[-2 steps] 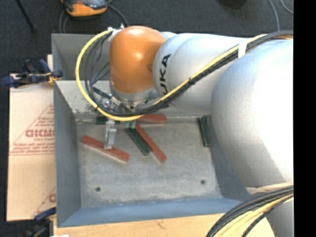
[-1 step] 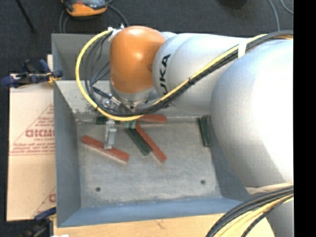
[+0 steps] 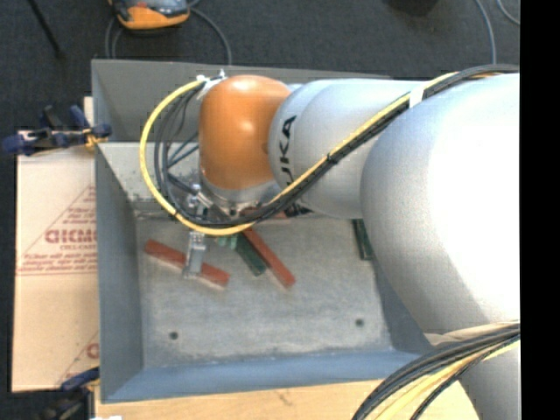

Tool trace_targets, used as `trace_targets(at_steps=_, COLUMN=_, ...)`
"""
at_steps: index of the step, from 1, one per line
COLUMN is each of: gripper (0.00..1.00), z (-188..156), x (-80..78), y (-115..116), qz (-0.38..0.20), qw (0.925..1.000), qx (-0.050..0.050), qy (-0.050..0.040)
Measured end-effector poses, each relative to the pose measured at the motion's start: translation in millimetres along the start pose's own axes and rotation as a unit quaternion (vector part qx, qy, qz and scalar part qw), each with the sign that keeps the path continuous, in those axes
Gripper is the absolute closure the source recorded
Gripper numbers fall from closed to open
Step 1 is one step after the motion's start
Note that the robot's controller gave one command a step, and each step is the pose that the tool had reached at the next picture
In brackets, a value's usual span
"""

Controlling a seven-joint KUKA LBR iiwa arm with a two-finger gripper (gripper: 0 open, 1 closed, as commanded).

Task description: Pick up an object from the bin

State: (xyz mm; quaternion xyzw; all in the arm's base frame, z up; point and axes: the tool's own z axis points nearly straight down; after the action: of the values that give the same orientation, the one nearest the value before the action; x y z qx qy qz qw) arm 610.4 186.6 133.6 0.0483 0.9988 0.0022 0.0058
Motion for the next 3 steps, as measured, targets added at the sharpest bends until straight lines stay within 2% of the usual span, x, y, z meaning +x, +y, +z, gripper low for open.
trace_targets(at_steps=1, gripper=0.00, z=16, x=21.3, y=-6, qz=0.066, qw=0.9978, qx=0.004, qy=0.0071)
trace_targets(at_steps=2, gripper=0.00, z=-5, x=20.6, y=-42, qz=0.045, qw=0.9990, qx=0.003, qy=0.0047)
trace_targets(at_steps=3, gripper=0.00, z=52, x=20.7, y=-45, qz=0.152, qw=0.9884, qx=0.002, qy=0.0025)
